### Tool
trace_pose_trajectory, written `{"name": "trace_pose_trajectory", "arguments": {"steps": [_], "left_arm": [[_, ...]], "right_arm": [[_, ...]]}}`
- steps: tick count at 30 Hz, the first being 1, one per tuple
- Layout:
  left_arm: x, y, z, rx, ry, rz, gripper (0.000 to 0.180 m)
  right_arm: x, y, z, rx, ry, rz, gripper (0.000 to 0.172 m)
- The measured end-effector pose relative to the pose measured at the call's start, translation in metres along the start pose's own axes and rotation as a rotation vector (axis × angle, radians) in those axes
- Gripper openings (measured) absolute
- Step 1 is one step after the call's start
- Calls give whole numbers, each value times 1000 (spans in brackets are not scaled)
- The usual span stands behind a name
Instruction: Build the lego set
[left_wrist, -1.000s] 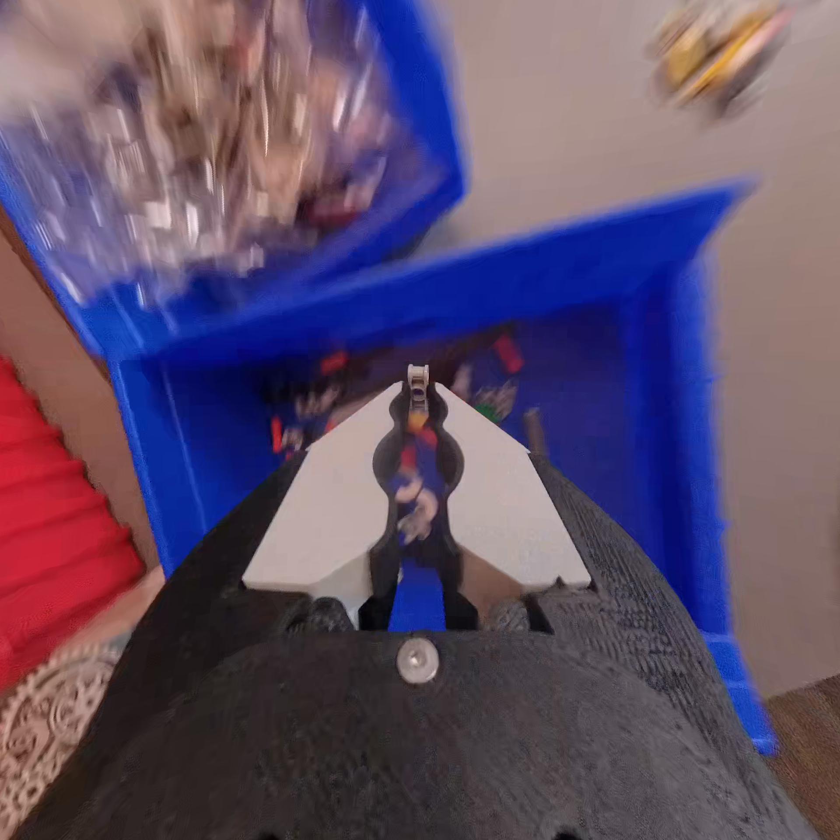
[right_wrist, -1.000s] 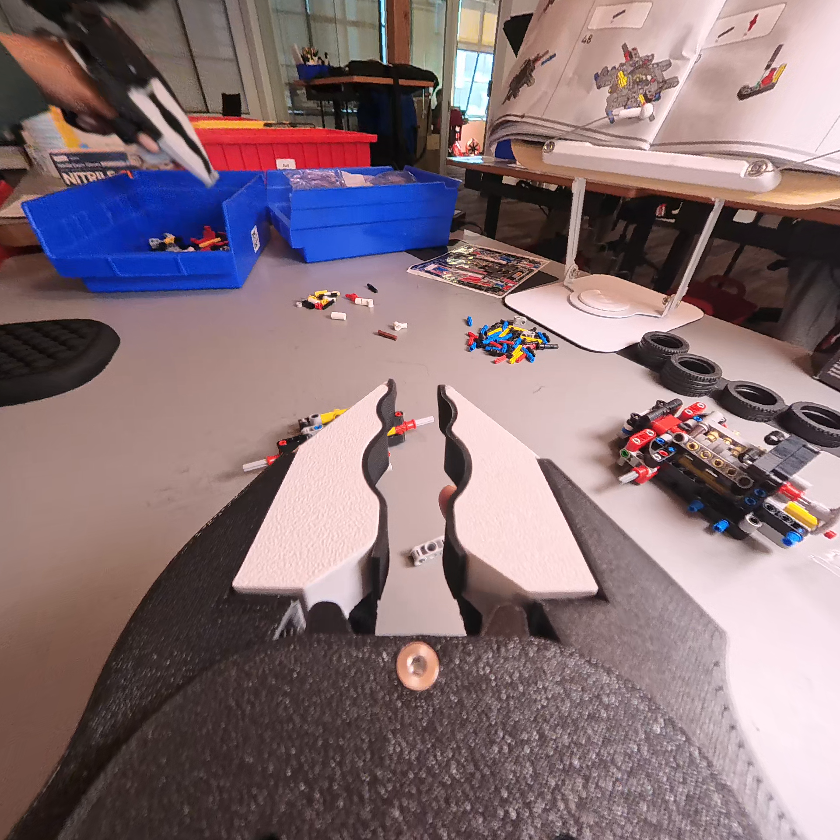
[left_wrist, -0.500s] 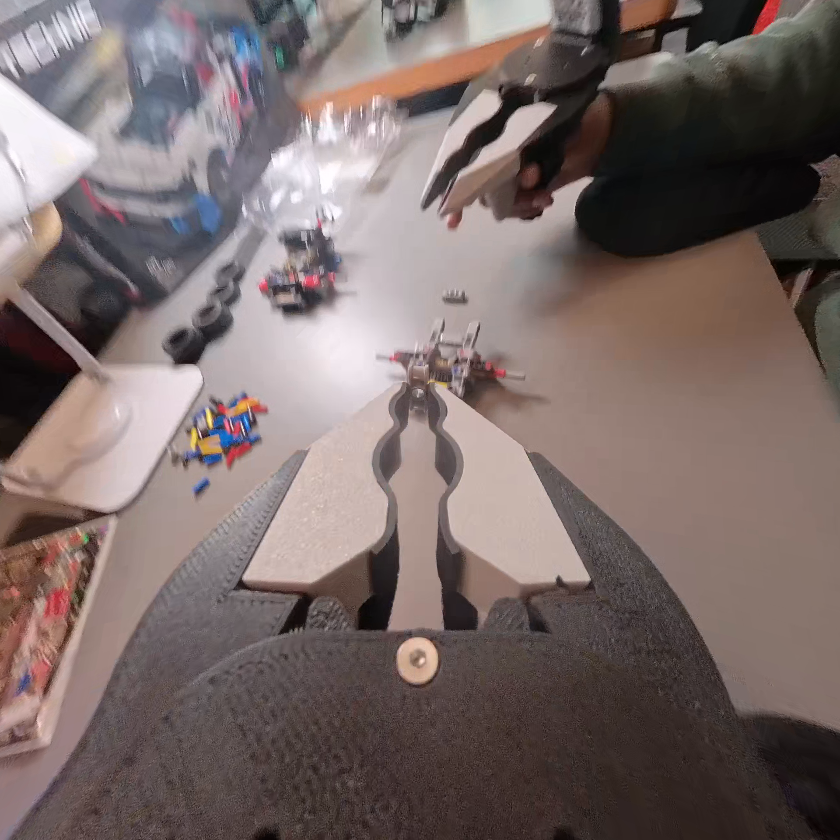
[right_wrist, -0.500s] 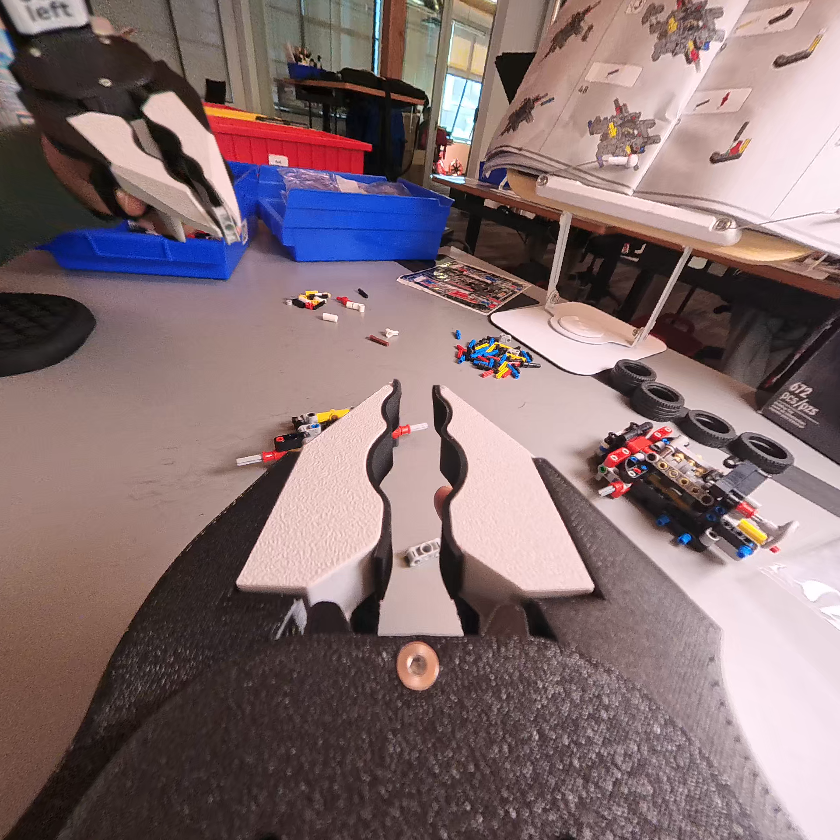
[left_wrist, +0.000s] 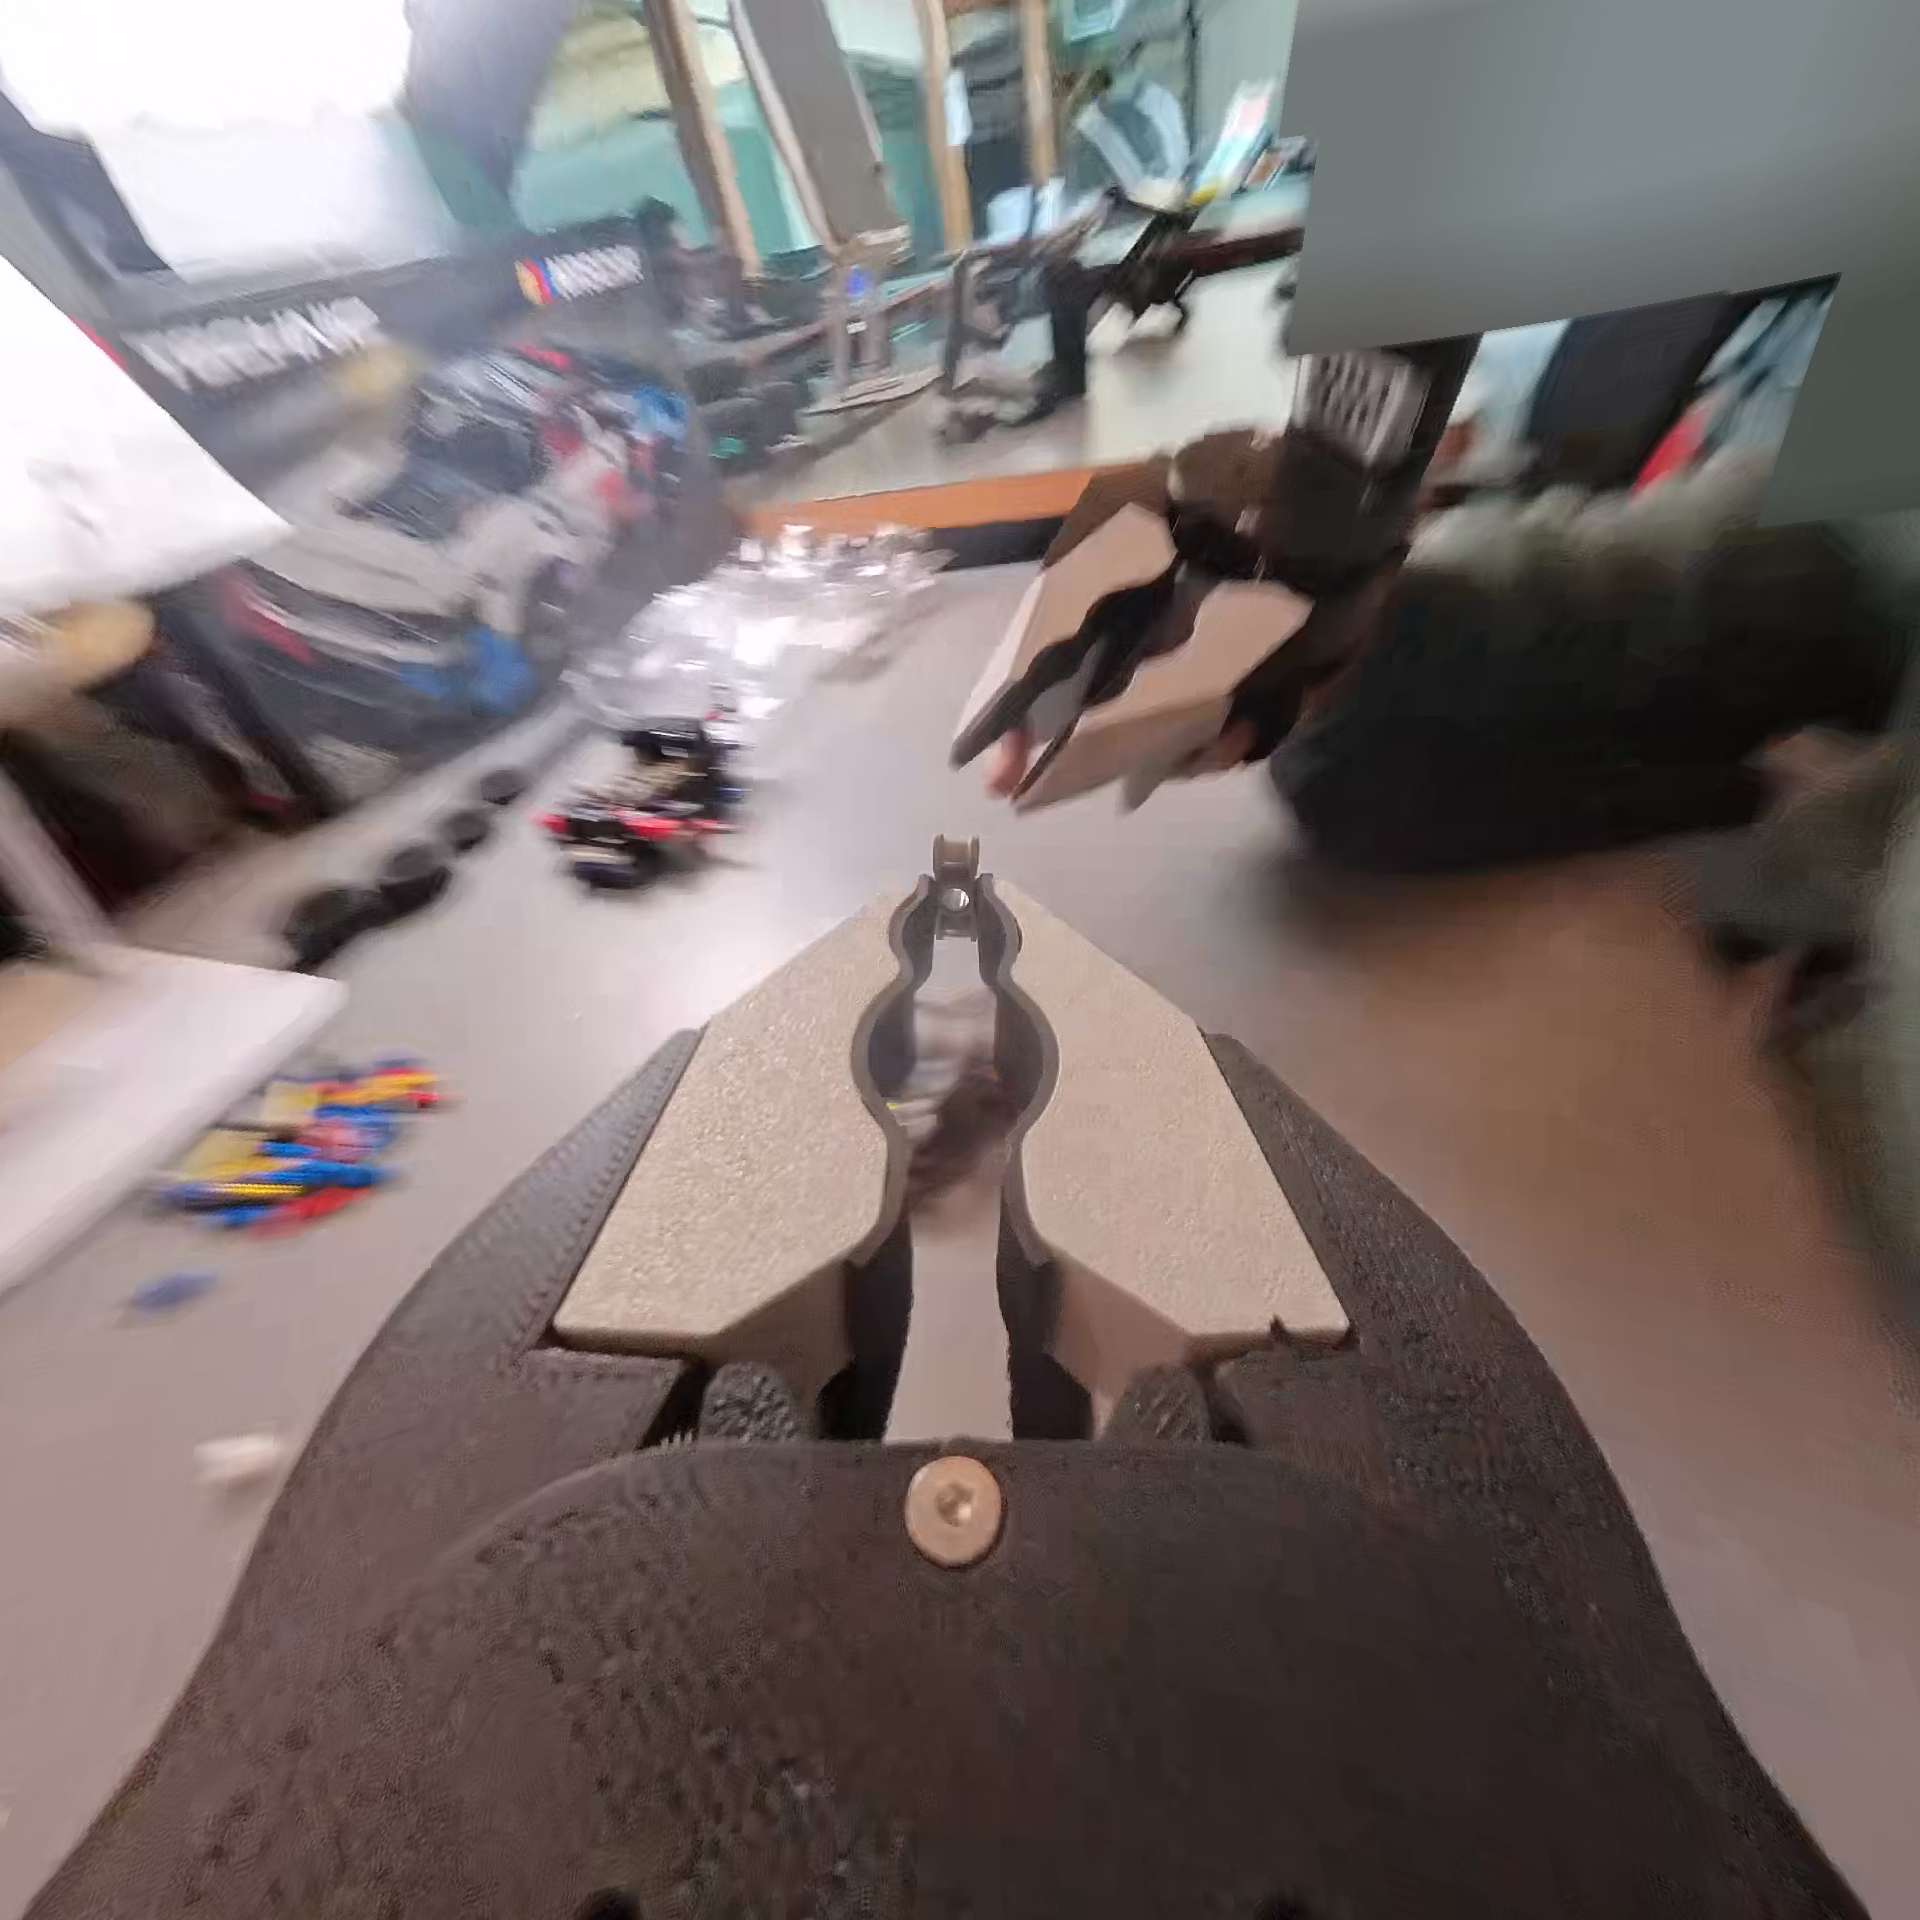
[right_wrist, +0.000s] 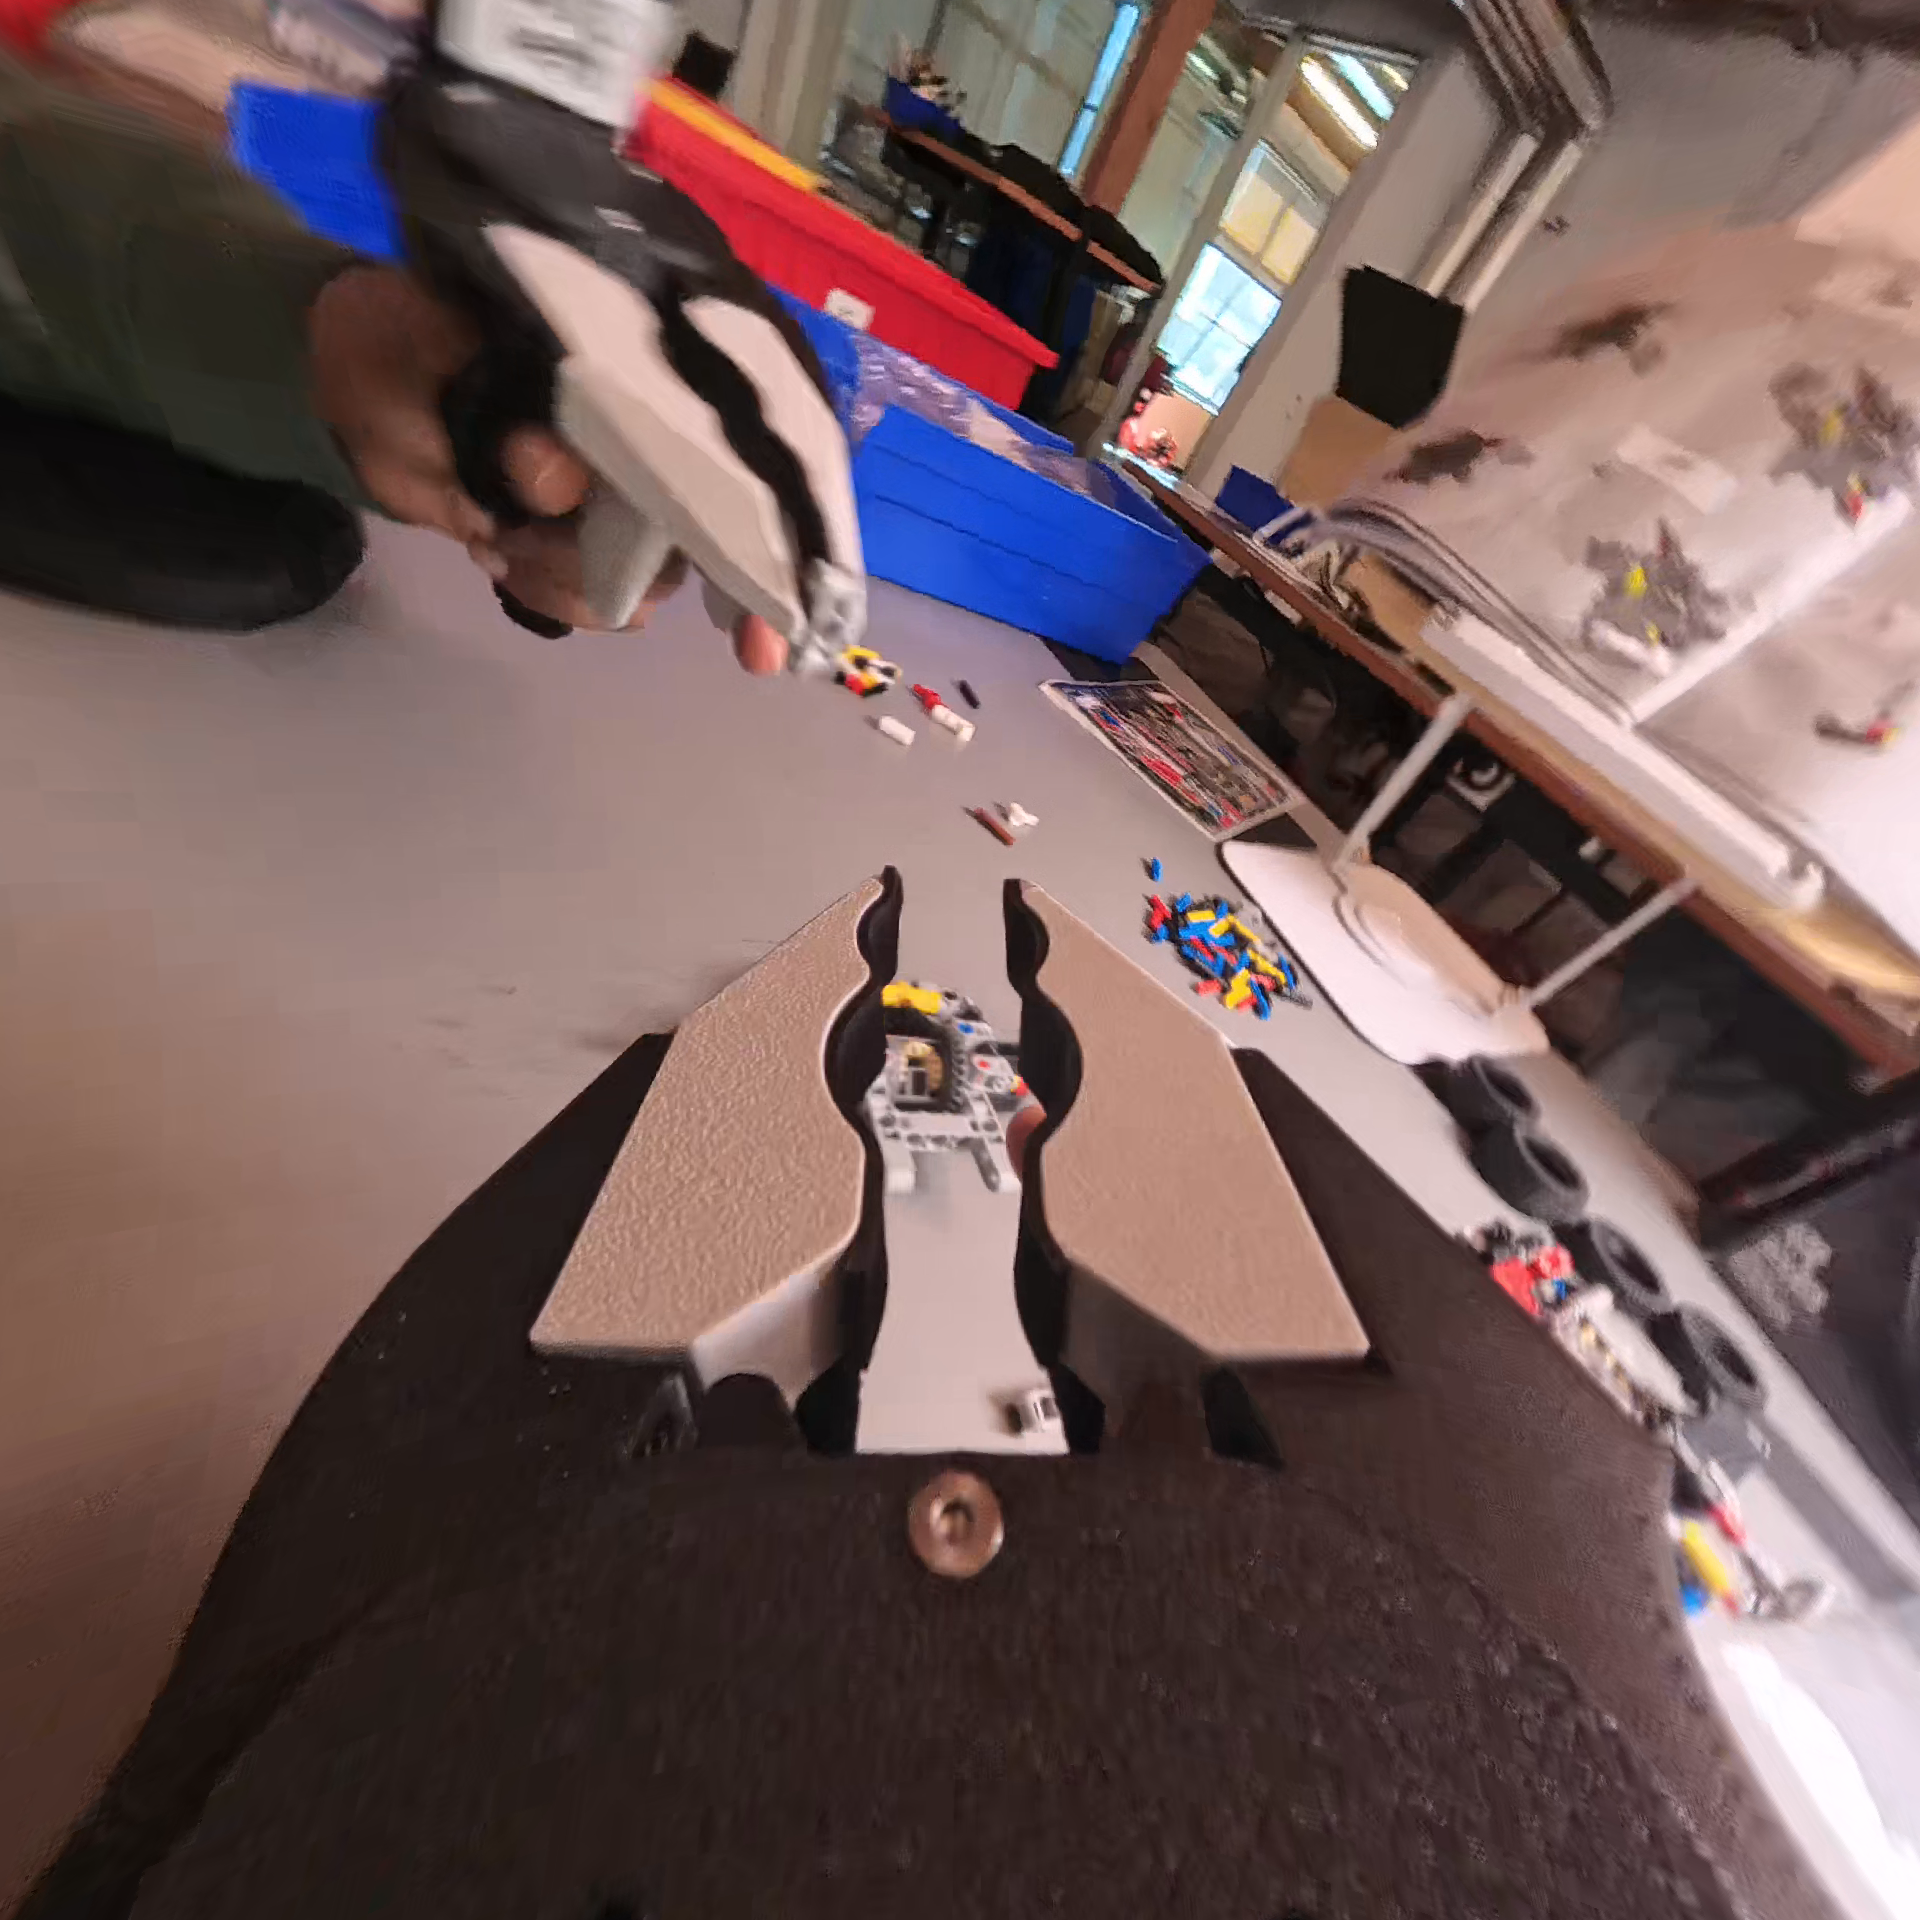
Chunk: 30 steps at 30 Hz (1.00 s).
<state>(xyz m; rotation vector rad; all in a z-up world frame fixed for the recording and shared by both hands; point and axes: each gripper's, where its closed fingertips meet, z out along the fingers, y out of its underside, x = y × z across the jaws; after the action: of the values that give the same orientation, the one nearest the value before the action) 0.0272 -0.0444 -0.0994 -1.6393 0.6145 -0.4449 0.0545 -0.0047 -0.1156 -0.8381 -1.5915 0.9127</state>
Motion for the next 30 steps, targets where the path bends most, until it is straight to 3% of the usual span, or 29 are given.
{"name": "trace_pose_trajectory", "arguments": {"steps": [1, 4, 6, 9, 12, 15, 16, 17, 19, 23, 30], "left_arm": [[7, 4, 7, -14, 77, -177, 6], [11, 21, 23, -62, 166, -583, 6], [19, 30, 30, -71, 235, -772, 6], [29, 41, 36, -95, 291, -907, 6], [30, 44, 37, -105, 305, -929, 6], [30, 45, 36, -109, 309, -923, 6], [26, 45, 36, -93, 289, -897, 13], [19, 44, 34, -81, 254, -844, 33], [-6, 44, 26, -74, 120, -665, 53], [-50, 56, 5, -159, -116, -342, 58], [-53, 69, -1, -204, -118, -368, 59]], "right_arm": [[-11, -2, 3, -6, -31, -61, 21], [-36, -3, 8, -33, -89, -203, 33], [-42, 2, 12, -69, -97, -259, 36], [-45, 10, 14, -105, -105, -295, 35], [-51, 12, 13, -107, -138, -303, 21], [-53, 15, 11, -127, -173, -266, 21], [-48, 18, 9, -141, -175, -237, 21], [-38, 23, 6, -172, -165, -202, 21], [-18, 50, -6, -329, -166, -76, 21], [-7, 101, -29, -596, -184, 27, 21], [-8, 115, -31, -676, -180, 62, 23]]}}
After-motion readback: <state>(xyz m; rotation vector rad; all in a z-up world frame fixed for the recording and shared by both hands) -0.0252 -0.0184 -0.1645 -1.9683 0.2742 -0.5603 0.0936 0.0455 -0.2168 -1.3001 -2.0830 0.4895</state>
